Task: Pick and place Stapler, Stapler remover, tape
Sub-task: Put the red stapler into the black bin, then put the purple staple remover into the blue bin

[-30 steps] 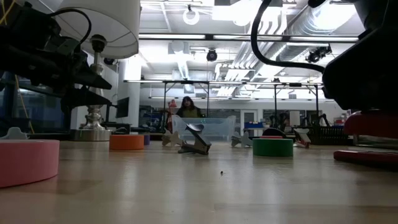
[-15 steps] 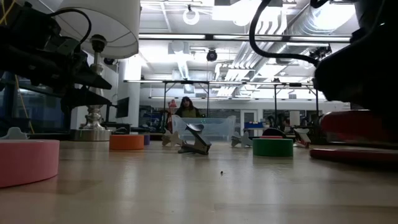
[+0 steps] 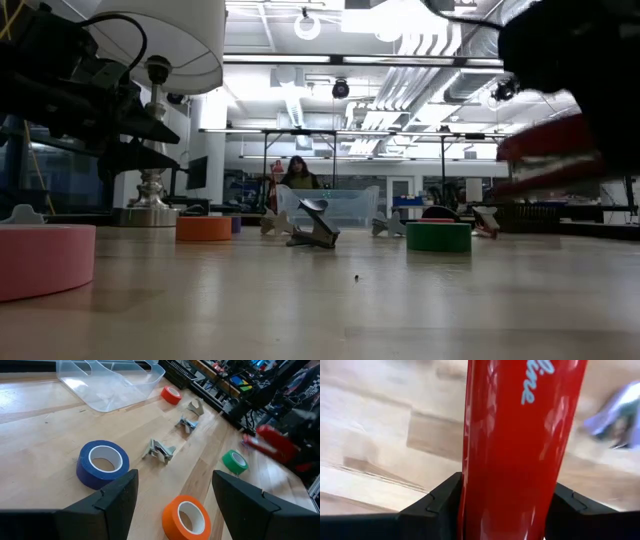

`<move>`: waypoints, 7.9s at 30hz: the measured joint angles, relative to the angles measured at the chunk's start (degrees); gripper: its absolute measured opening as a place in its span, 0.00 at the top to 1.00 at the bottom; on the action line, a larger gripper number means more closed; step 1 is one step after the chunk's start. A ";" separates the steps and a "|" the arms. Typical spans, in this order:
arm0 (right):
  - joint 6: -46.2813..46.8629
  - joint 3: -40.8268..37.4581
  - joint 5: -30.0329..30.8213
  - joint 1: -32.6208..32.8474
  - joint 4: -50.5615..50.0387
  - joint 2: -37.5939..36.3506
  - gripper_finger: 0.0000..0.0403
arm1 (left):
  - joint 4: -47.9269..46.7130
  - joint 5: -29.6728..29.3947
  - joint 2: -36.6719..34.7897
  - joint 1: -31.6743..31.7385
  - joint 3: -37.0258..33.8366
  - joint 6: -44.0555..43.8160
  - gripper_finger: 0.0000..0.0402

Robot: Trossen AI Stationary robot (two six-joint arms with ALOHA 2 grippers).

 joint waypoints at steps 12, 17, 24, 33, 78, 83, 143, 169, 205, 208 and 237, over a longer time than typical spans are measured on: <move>-1.91 0.11 5.10 -4.36 -19.05 -15.17 0.52 | 0.00 0.02 -0.02 0.01 -0.01 -0.02 0.38; -5.39 0.11 7.40 -8.22 -25.71 -20.63 0.52 | 0.00 0.00 0.00 0.01 0.01 0.00 0.38; -13.61 -1.14 12.29 -16.69 -30.01 -26.63 0.52 | 0.00 0.00 -0.01 0.01 -0.01 0.00 0.38; -25.22 -10.86 11.95 -30.12 -29.24 -37.31 0.52 | 0.00 0.00 -0.02 -0.01 0.01 0.00 0.38; -62.73 -15.59 20.61 -79.41 14.69 -22.17 0.52 | 0.00 0.00 -0.01 0.01 0.01 0.00 0.38; -64.76 -12.30 24.39 -82.35 13.34 -16.98 0.52 | 0.00 0.00 -0.02 -0.01 0.01 -0.01 0.38; -60.10 -6.21 32.99 -83.38 6.07 3.24 0.49 | 0.00 -0.02 0.00 -0.01 0.01 0.00 0.38; -59.75 -6.19 32.00 -83.42 6.61 0.54 0.27 | 0.00 -0.02 -0.01 0.00 -0.01 0.00 0.38; -61.33 -6.19 24.99 -72.58 -1.33 -24.20 0.27 | 0.00 -0.02 0.00 0.01 -0.01 -0.02 0.38; -62.25 -6.19 24.16 -70.38 -2.48 -24.72 0.27 | 0.00 -0.02 -0.02 0.00 -0.01 0.00 0.38; -51.41 -6.19 13.80 -50.11 -13.38 -24.75 0.27 | 0.00 -0.02 -0.01 0.00 0.01 0.00 0.38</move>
